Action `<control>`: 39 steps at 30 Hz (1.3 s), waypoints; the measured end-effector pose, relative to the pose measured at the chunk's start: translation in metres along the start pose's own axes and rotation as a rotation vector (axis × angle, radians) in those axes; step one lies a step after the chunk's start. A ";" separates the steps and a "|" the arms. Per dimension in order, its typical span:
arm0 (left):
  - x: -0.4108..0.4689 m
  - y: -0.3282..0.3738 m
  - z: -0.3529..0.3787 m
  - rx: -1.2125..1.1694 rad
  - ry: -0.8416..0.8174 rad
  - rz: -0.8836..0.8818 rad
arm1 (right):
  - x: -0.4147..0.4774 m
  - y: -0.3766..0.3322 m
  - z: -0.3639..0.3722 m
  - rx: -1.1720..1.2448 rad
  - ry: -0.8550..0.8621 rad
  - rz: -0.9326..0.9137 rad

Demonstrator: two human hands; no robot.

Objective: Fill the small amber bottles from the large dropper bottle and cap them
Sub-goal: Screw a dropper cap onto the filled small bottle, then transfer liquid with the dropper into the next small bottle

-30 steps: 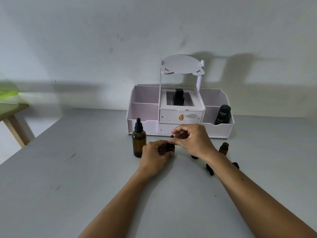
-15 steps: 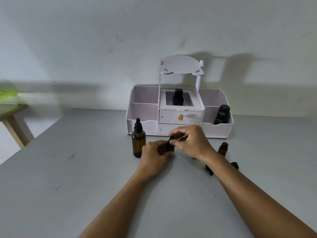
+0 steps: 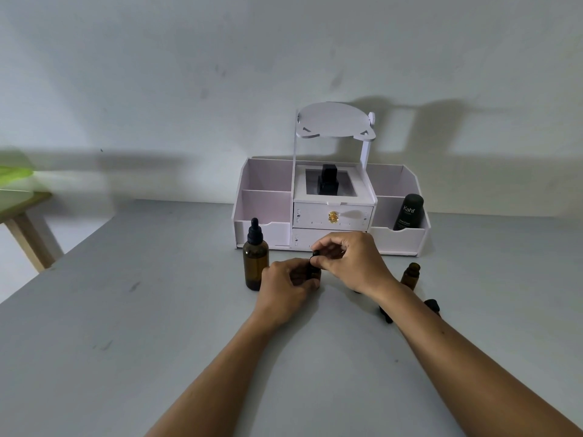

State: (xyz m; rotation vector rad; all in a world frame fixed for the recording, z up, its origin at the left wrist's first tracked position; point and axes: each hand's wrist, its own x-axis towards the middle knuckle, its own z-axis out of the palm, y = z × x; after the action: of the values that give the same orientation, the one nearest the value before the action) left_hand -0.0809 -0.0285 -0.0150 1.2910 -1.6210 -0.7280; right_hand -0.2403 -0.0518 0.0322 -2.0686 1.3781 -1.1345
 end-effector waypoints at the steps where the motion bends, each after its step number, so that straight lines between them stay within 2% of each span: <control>1: 0.000 0.000 0.000 0.000 0.002 -0.003 | 0.000 0.000 0.000 -0.001 0.000 0.000; 20: -0.006 -0.001 -0.001 -0.018 0.017 -0.040 | 0.000 -0.001 -0.006 -0.015 -0.036 -0.008; 26: -0.029 0.002 -0.018 0.058 0.061 0.000 | 0.002 -0.022 -0.021 0.105 0.080 -0.087; 30: -0.034 0.010 -0.044 0.055 0.136 0.043 | 0.010 -0.049 -0.017 0.188 0.098 -0.103; 34: -0.031 0.014 -0.068 -0.032 0.296 0.072 | 0.025 -0.067 0.004 0.259 0.052 -0.063; 39: -0.023 -0.003 -0.093 0.028 0.455 0.082 | 0.035 -0.074 0.032 0.286 0.008 -0.017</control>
State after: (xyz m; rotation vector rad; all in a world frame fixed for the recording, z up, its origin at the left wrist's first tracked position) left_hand 0.0053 0.0011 0.0141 1.2897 -1.3061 -0.3286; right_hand -0.1658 -0.0549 0.0798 -1.8767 1.1282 -1.2665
